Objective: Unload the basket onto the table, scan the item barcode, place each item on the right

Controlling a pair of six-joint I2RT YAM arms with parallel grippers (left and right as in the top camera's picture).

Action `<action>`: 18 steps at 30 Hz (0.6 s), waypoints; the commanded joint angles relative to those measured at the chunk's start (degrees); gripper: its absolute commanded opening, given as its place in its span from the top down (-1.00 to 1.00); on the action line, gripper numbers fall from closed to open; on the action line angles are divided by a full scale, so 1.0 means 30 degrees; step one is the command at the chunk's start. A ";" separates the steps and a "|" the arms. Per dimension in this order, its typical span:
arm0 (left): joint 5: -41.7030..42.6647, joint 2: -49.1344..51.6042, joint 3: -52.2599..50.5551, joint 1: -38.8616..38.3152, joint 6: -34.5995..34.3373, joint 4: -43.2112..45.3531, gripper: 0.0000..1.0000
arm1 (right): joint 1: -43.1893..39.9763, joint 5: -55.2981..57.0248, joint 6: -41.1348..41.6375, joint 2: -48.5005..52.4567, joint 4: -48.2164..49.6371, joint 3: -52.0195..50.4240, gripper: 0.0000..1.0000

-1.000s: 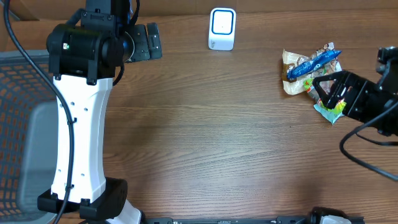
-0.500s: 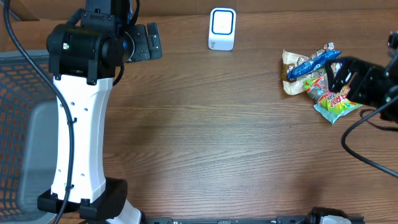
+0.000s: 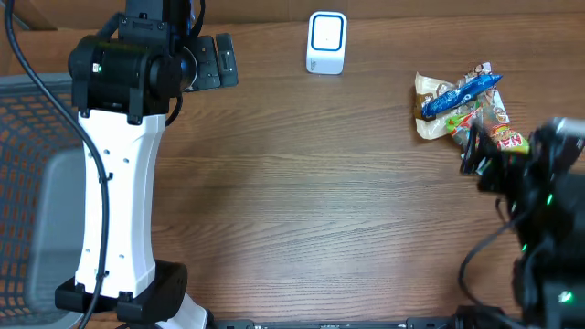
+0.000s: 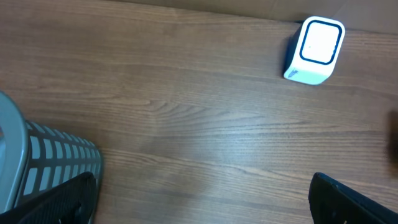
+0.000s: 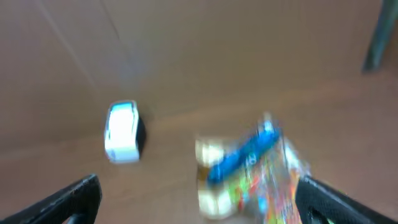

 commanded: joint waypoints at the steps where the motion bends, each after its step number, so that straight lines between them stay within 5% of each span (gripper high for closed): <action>1: -0.0255 0.0022 -0.0036 -0.0007 0.0357 0.0102 -0.99 | 0.0095 0.0328 -0.0561 -0.3410 0.2871 -0.5056 -1.00; 9: -0.0255 0.0022 -0.0036 -0.0007 0.0357 0.0102 -1.00 | 0.0852 0.0240 -0.0474 -0.9828 0.6812 -1.2728 -1.00; 18: -0.0255 0.0022 -0.0029 -0.0007 0.0357 0.0102 -1.00 | 0.1311 0.0299 -0.0488 -1.2553 0.6390 -1.4615 -1.00</action>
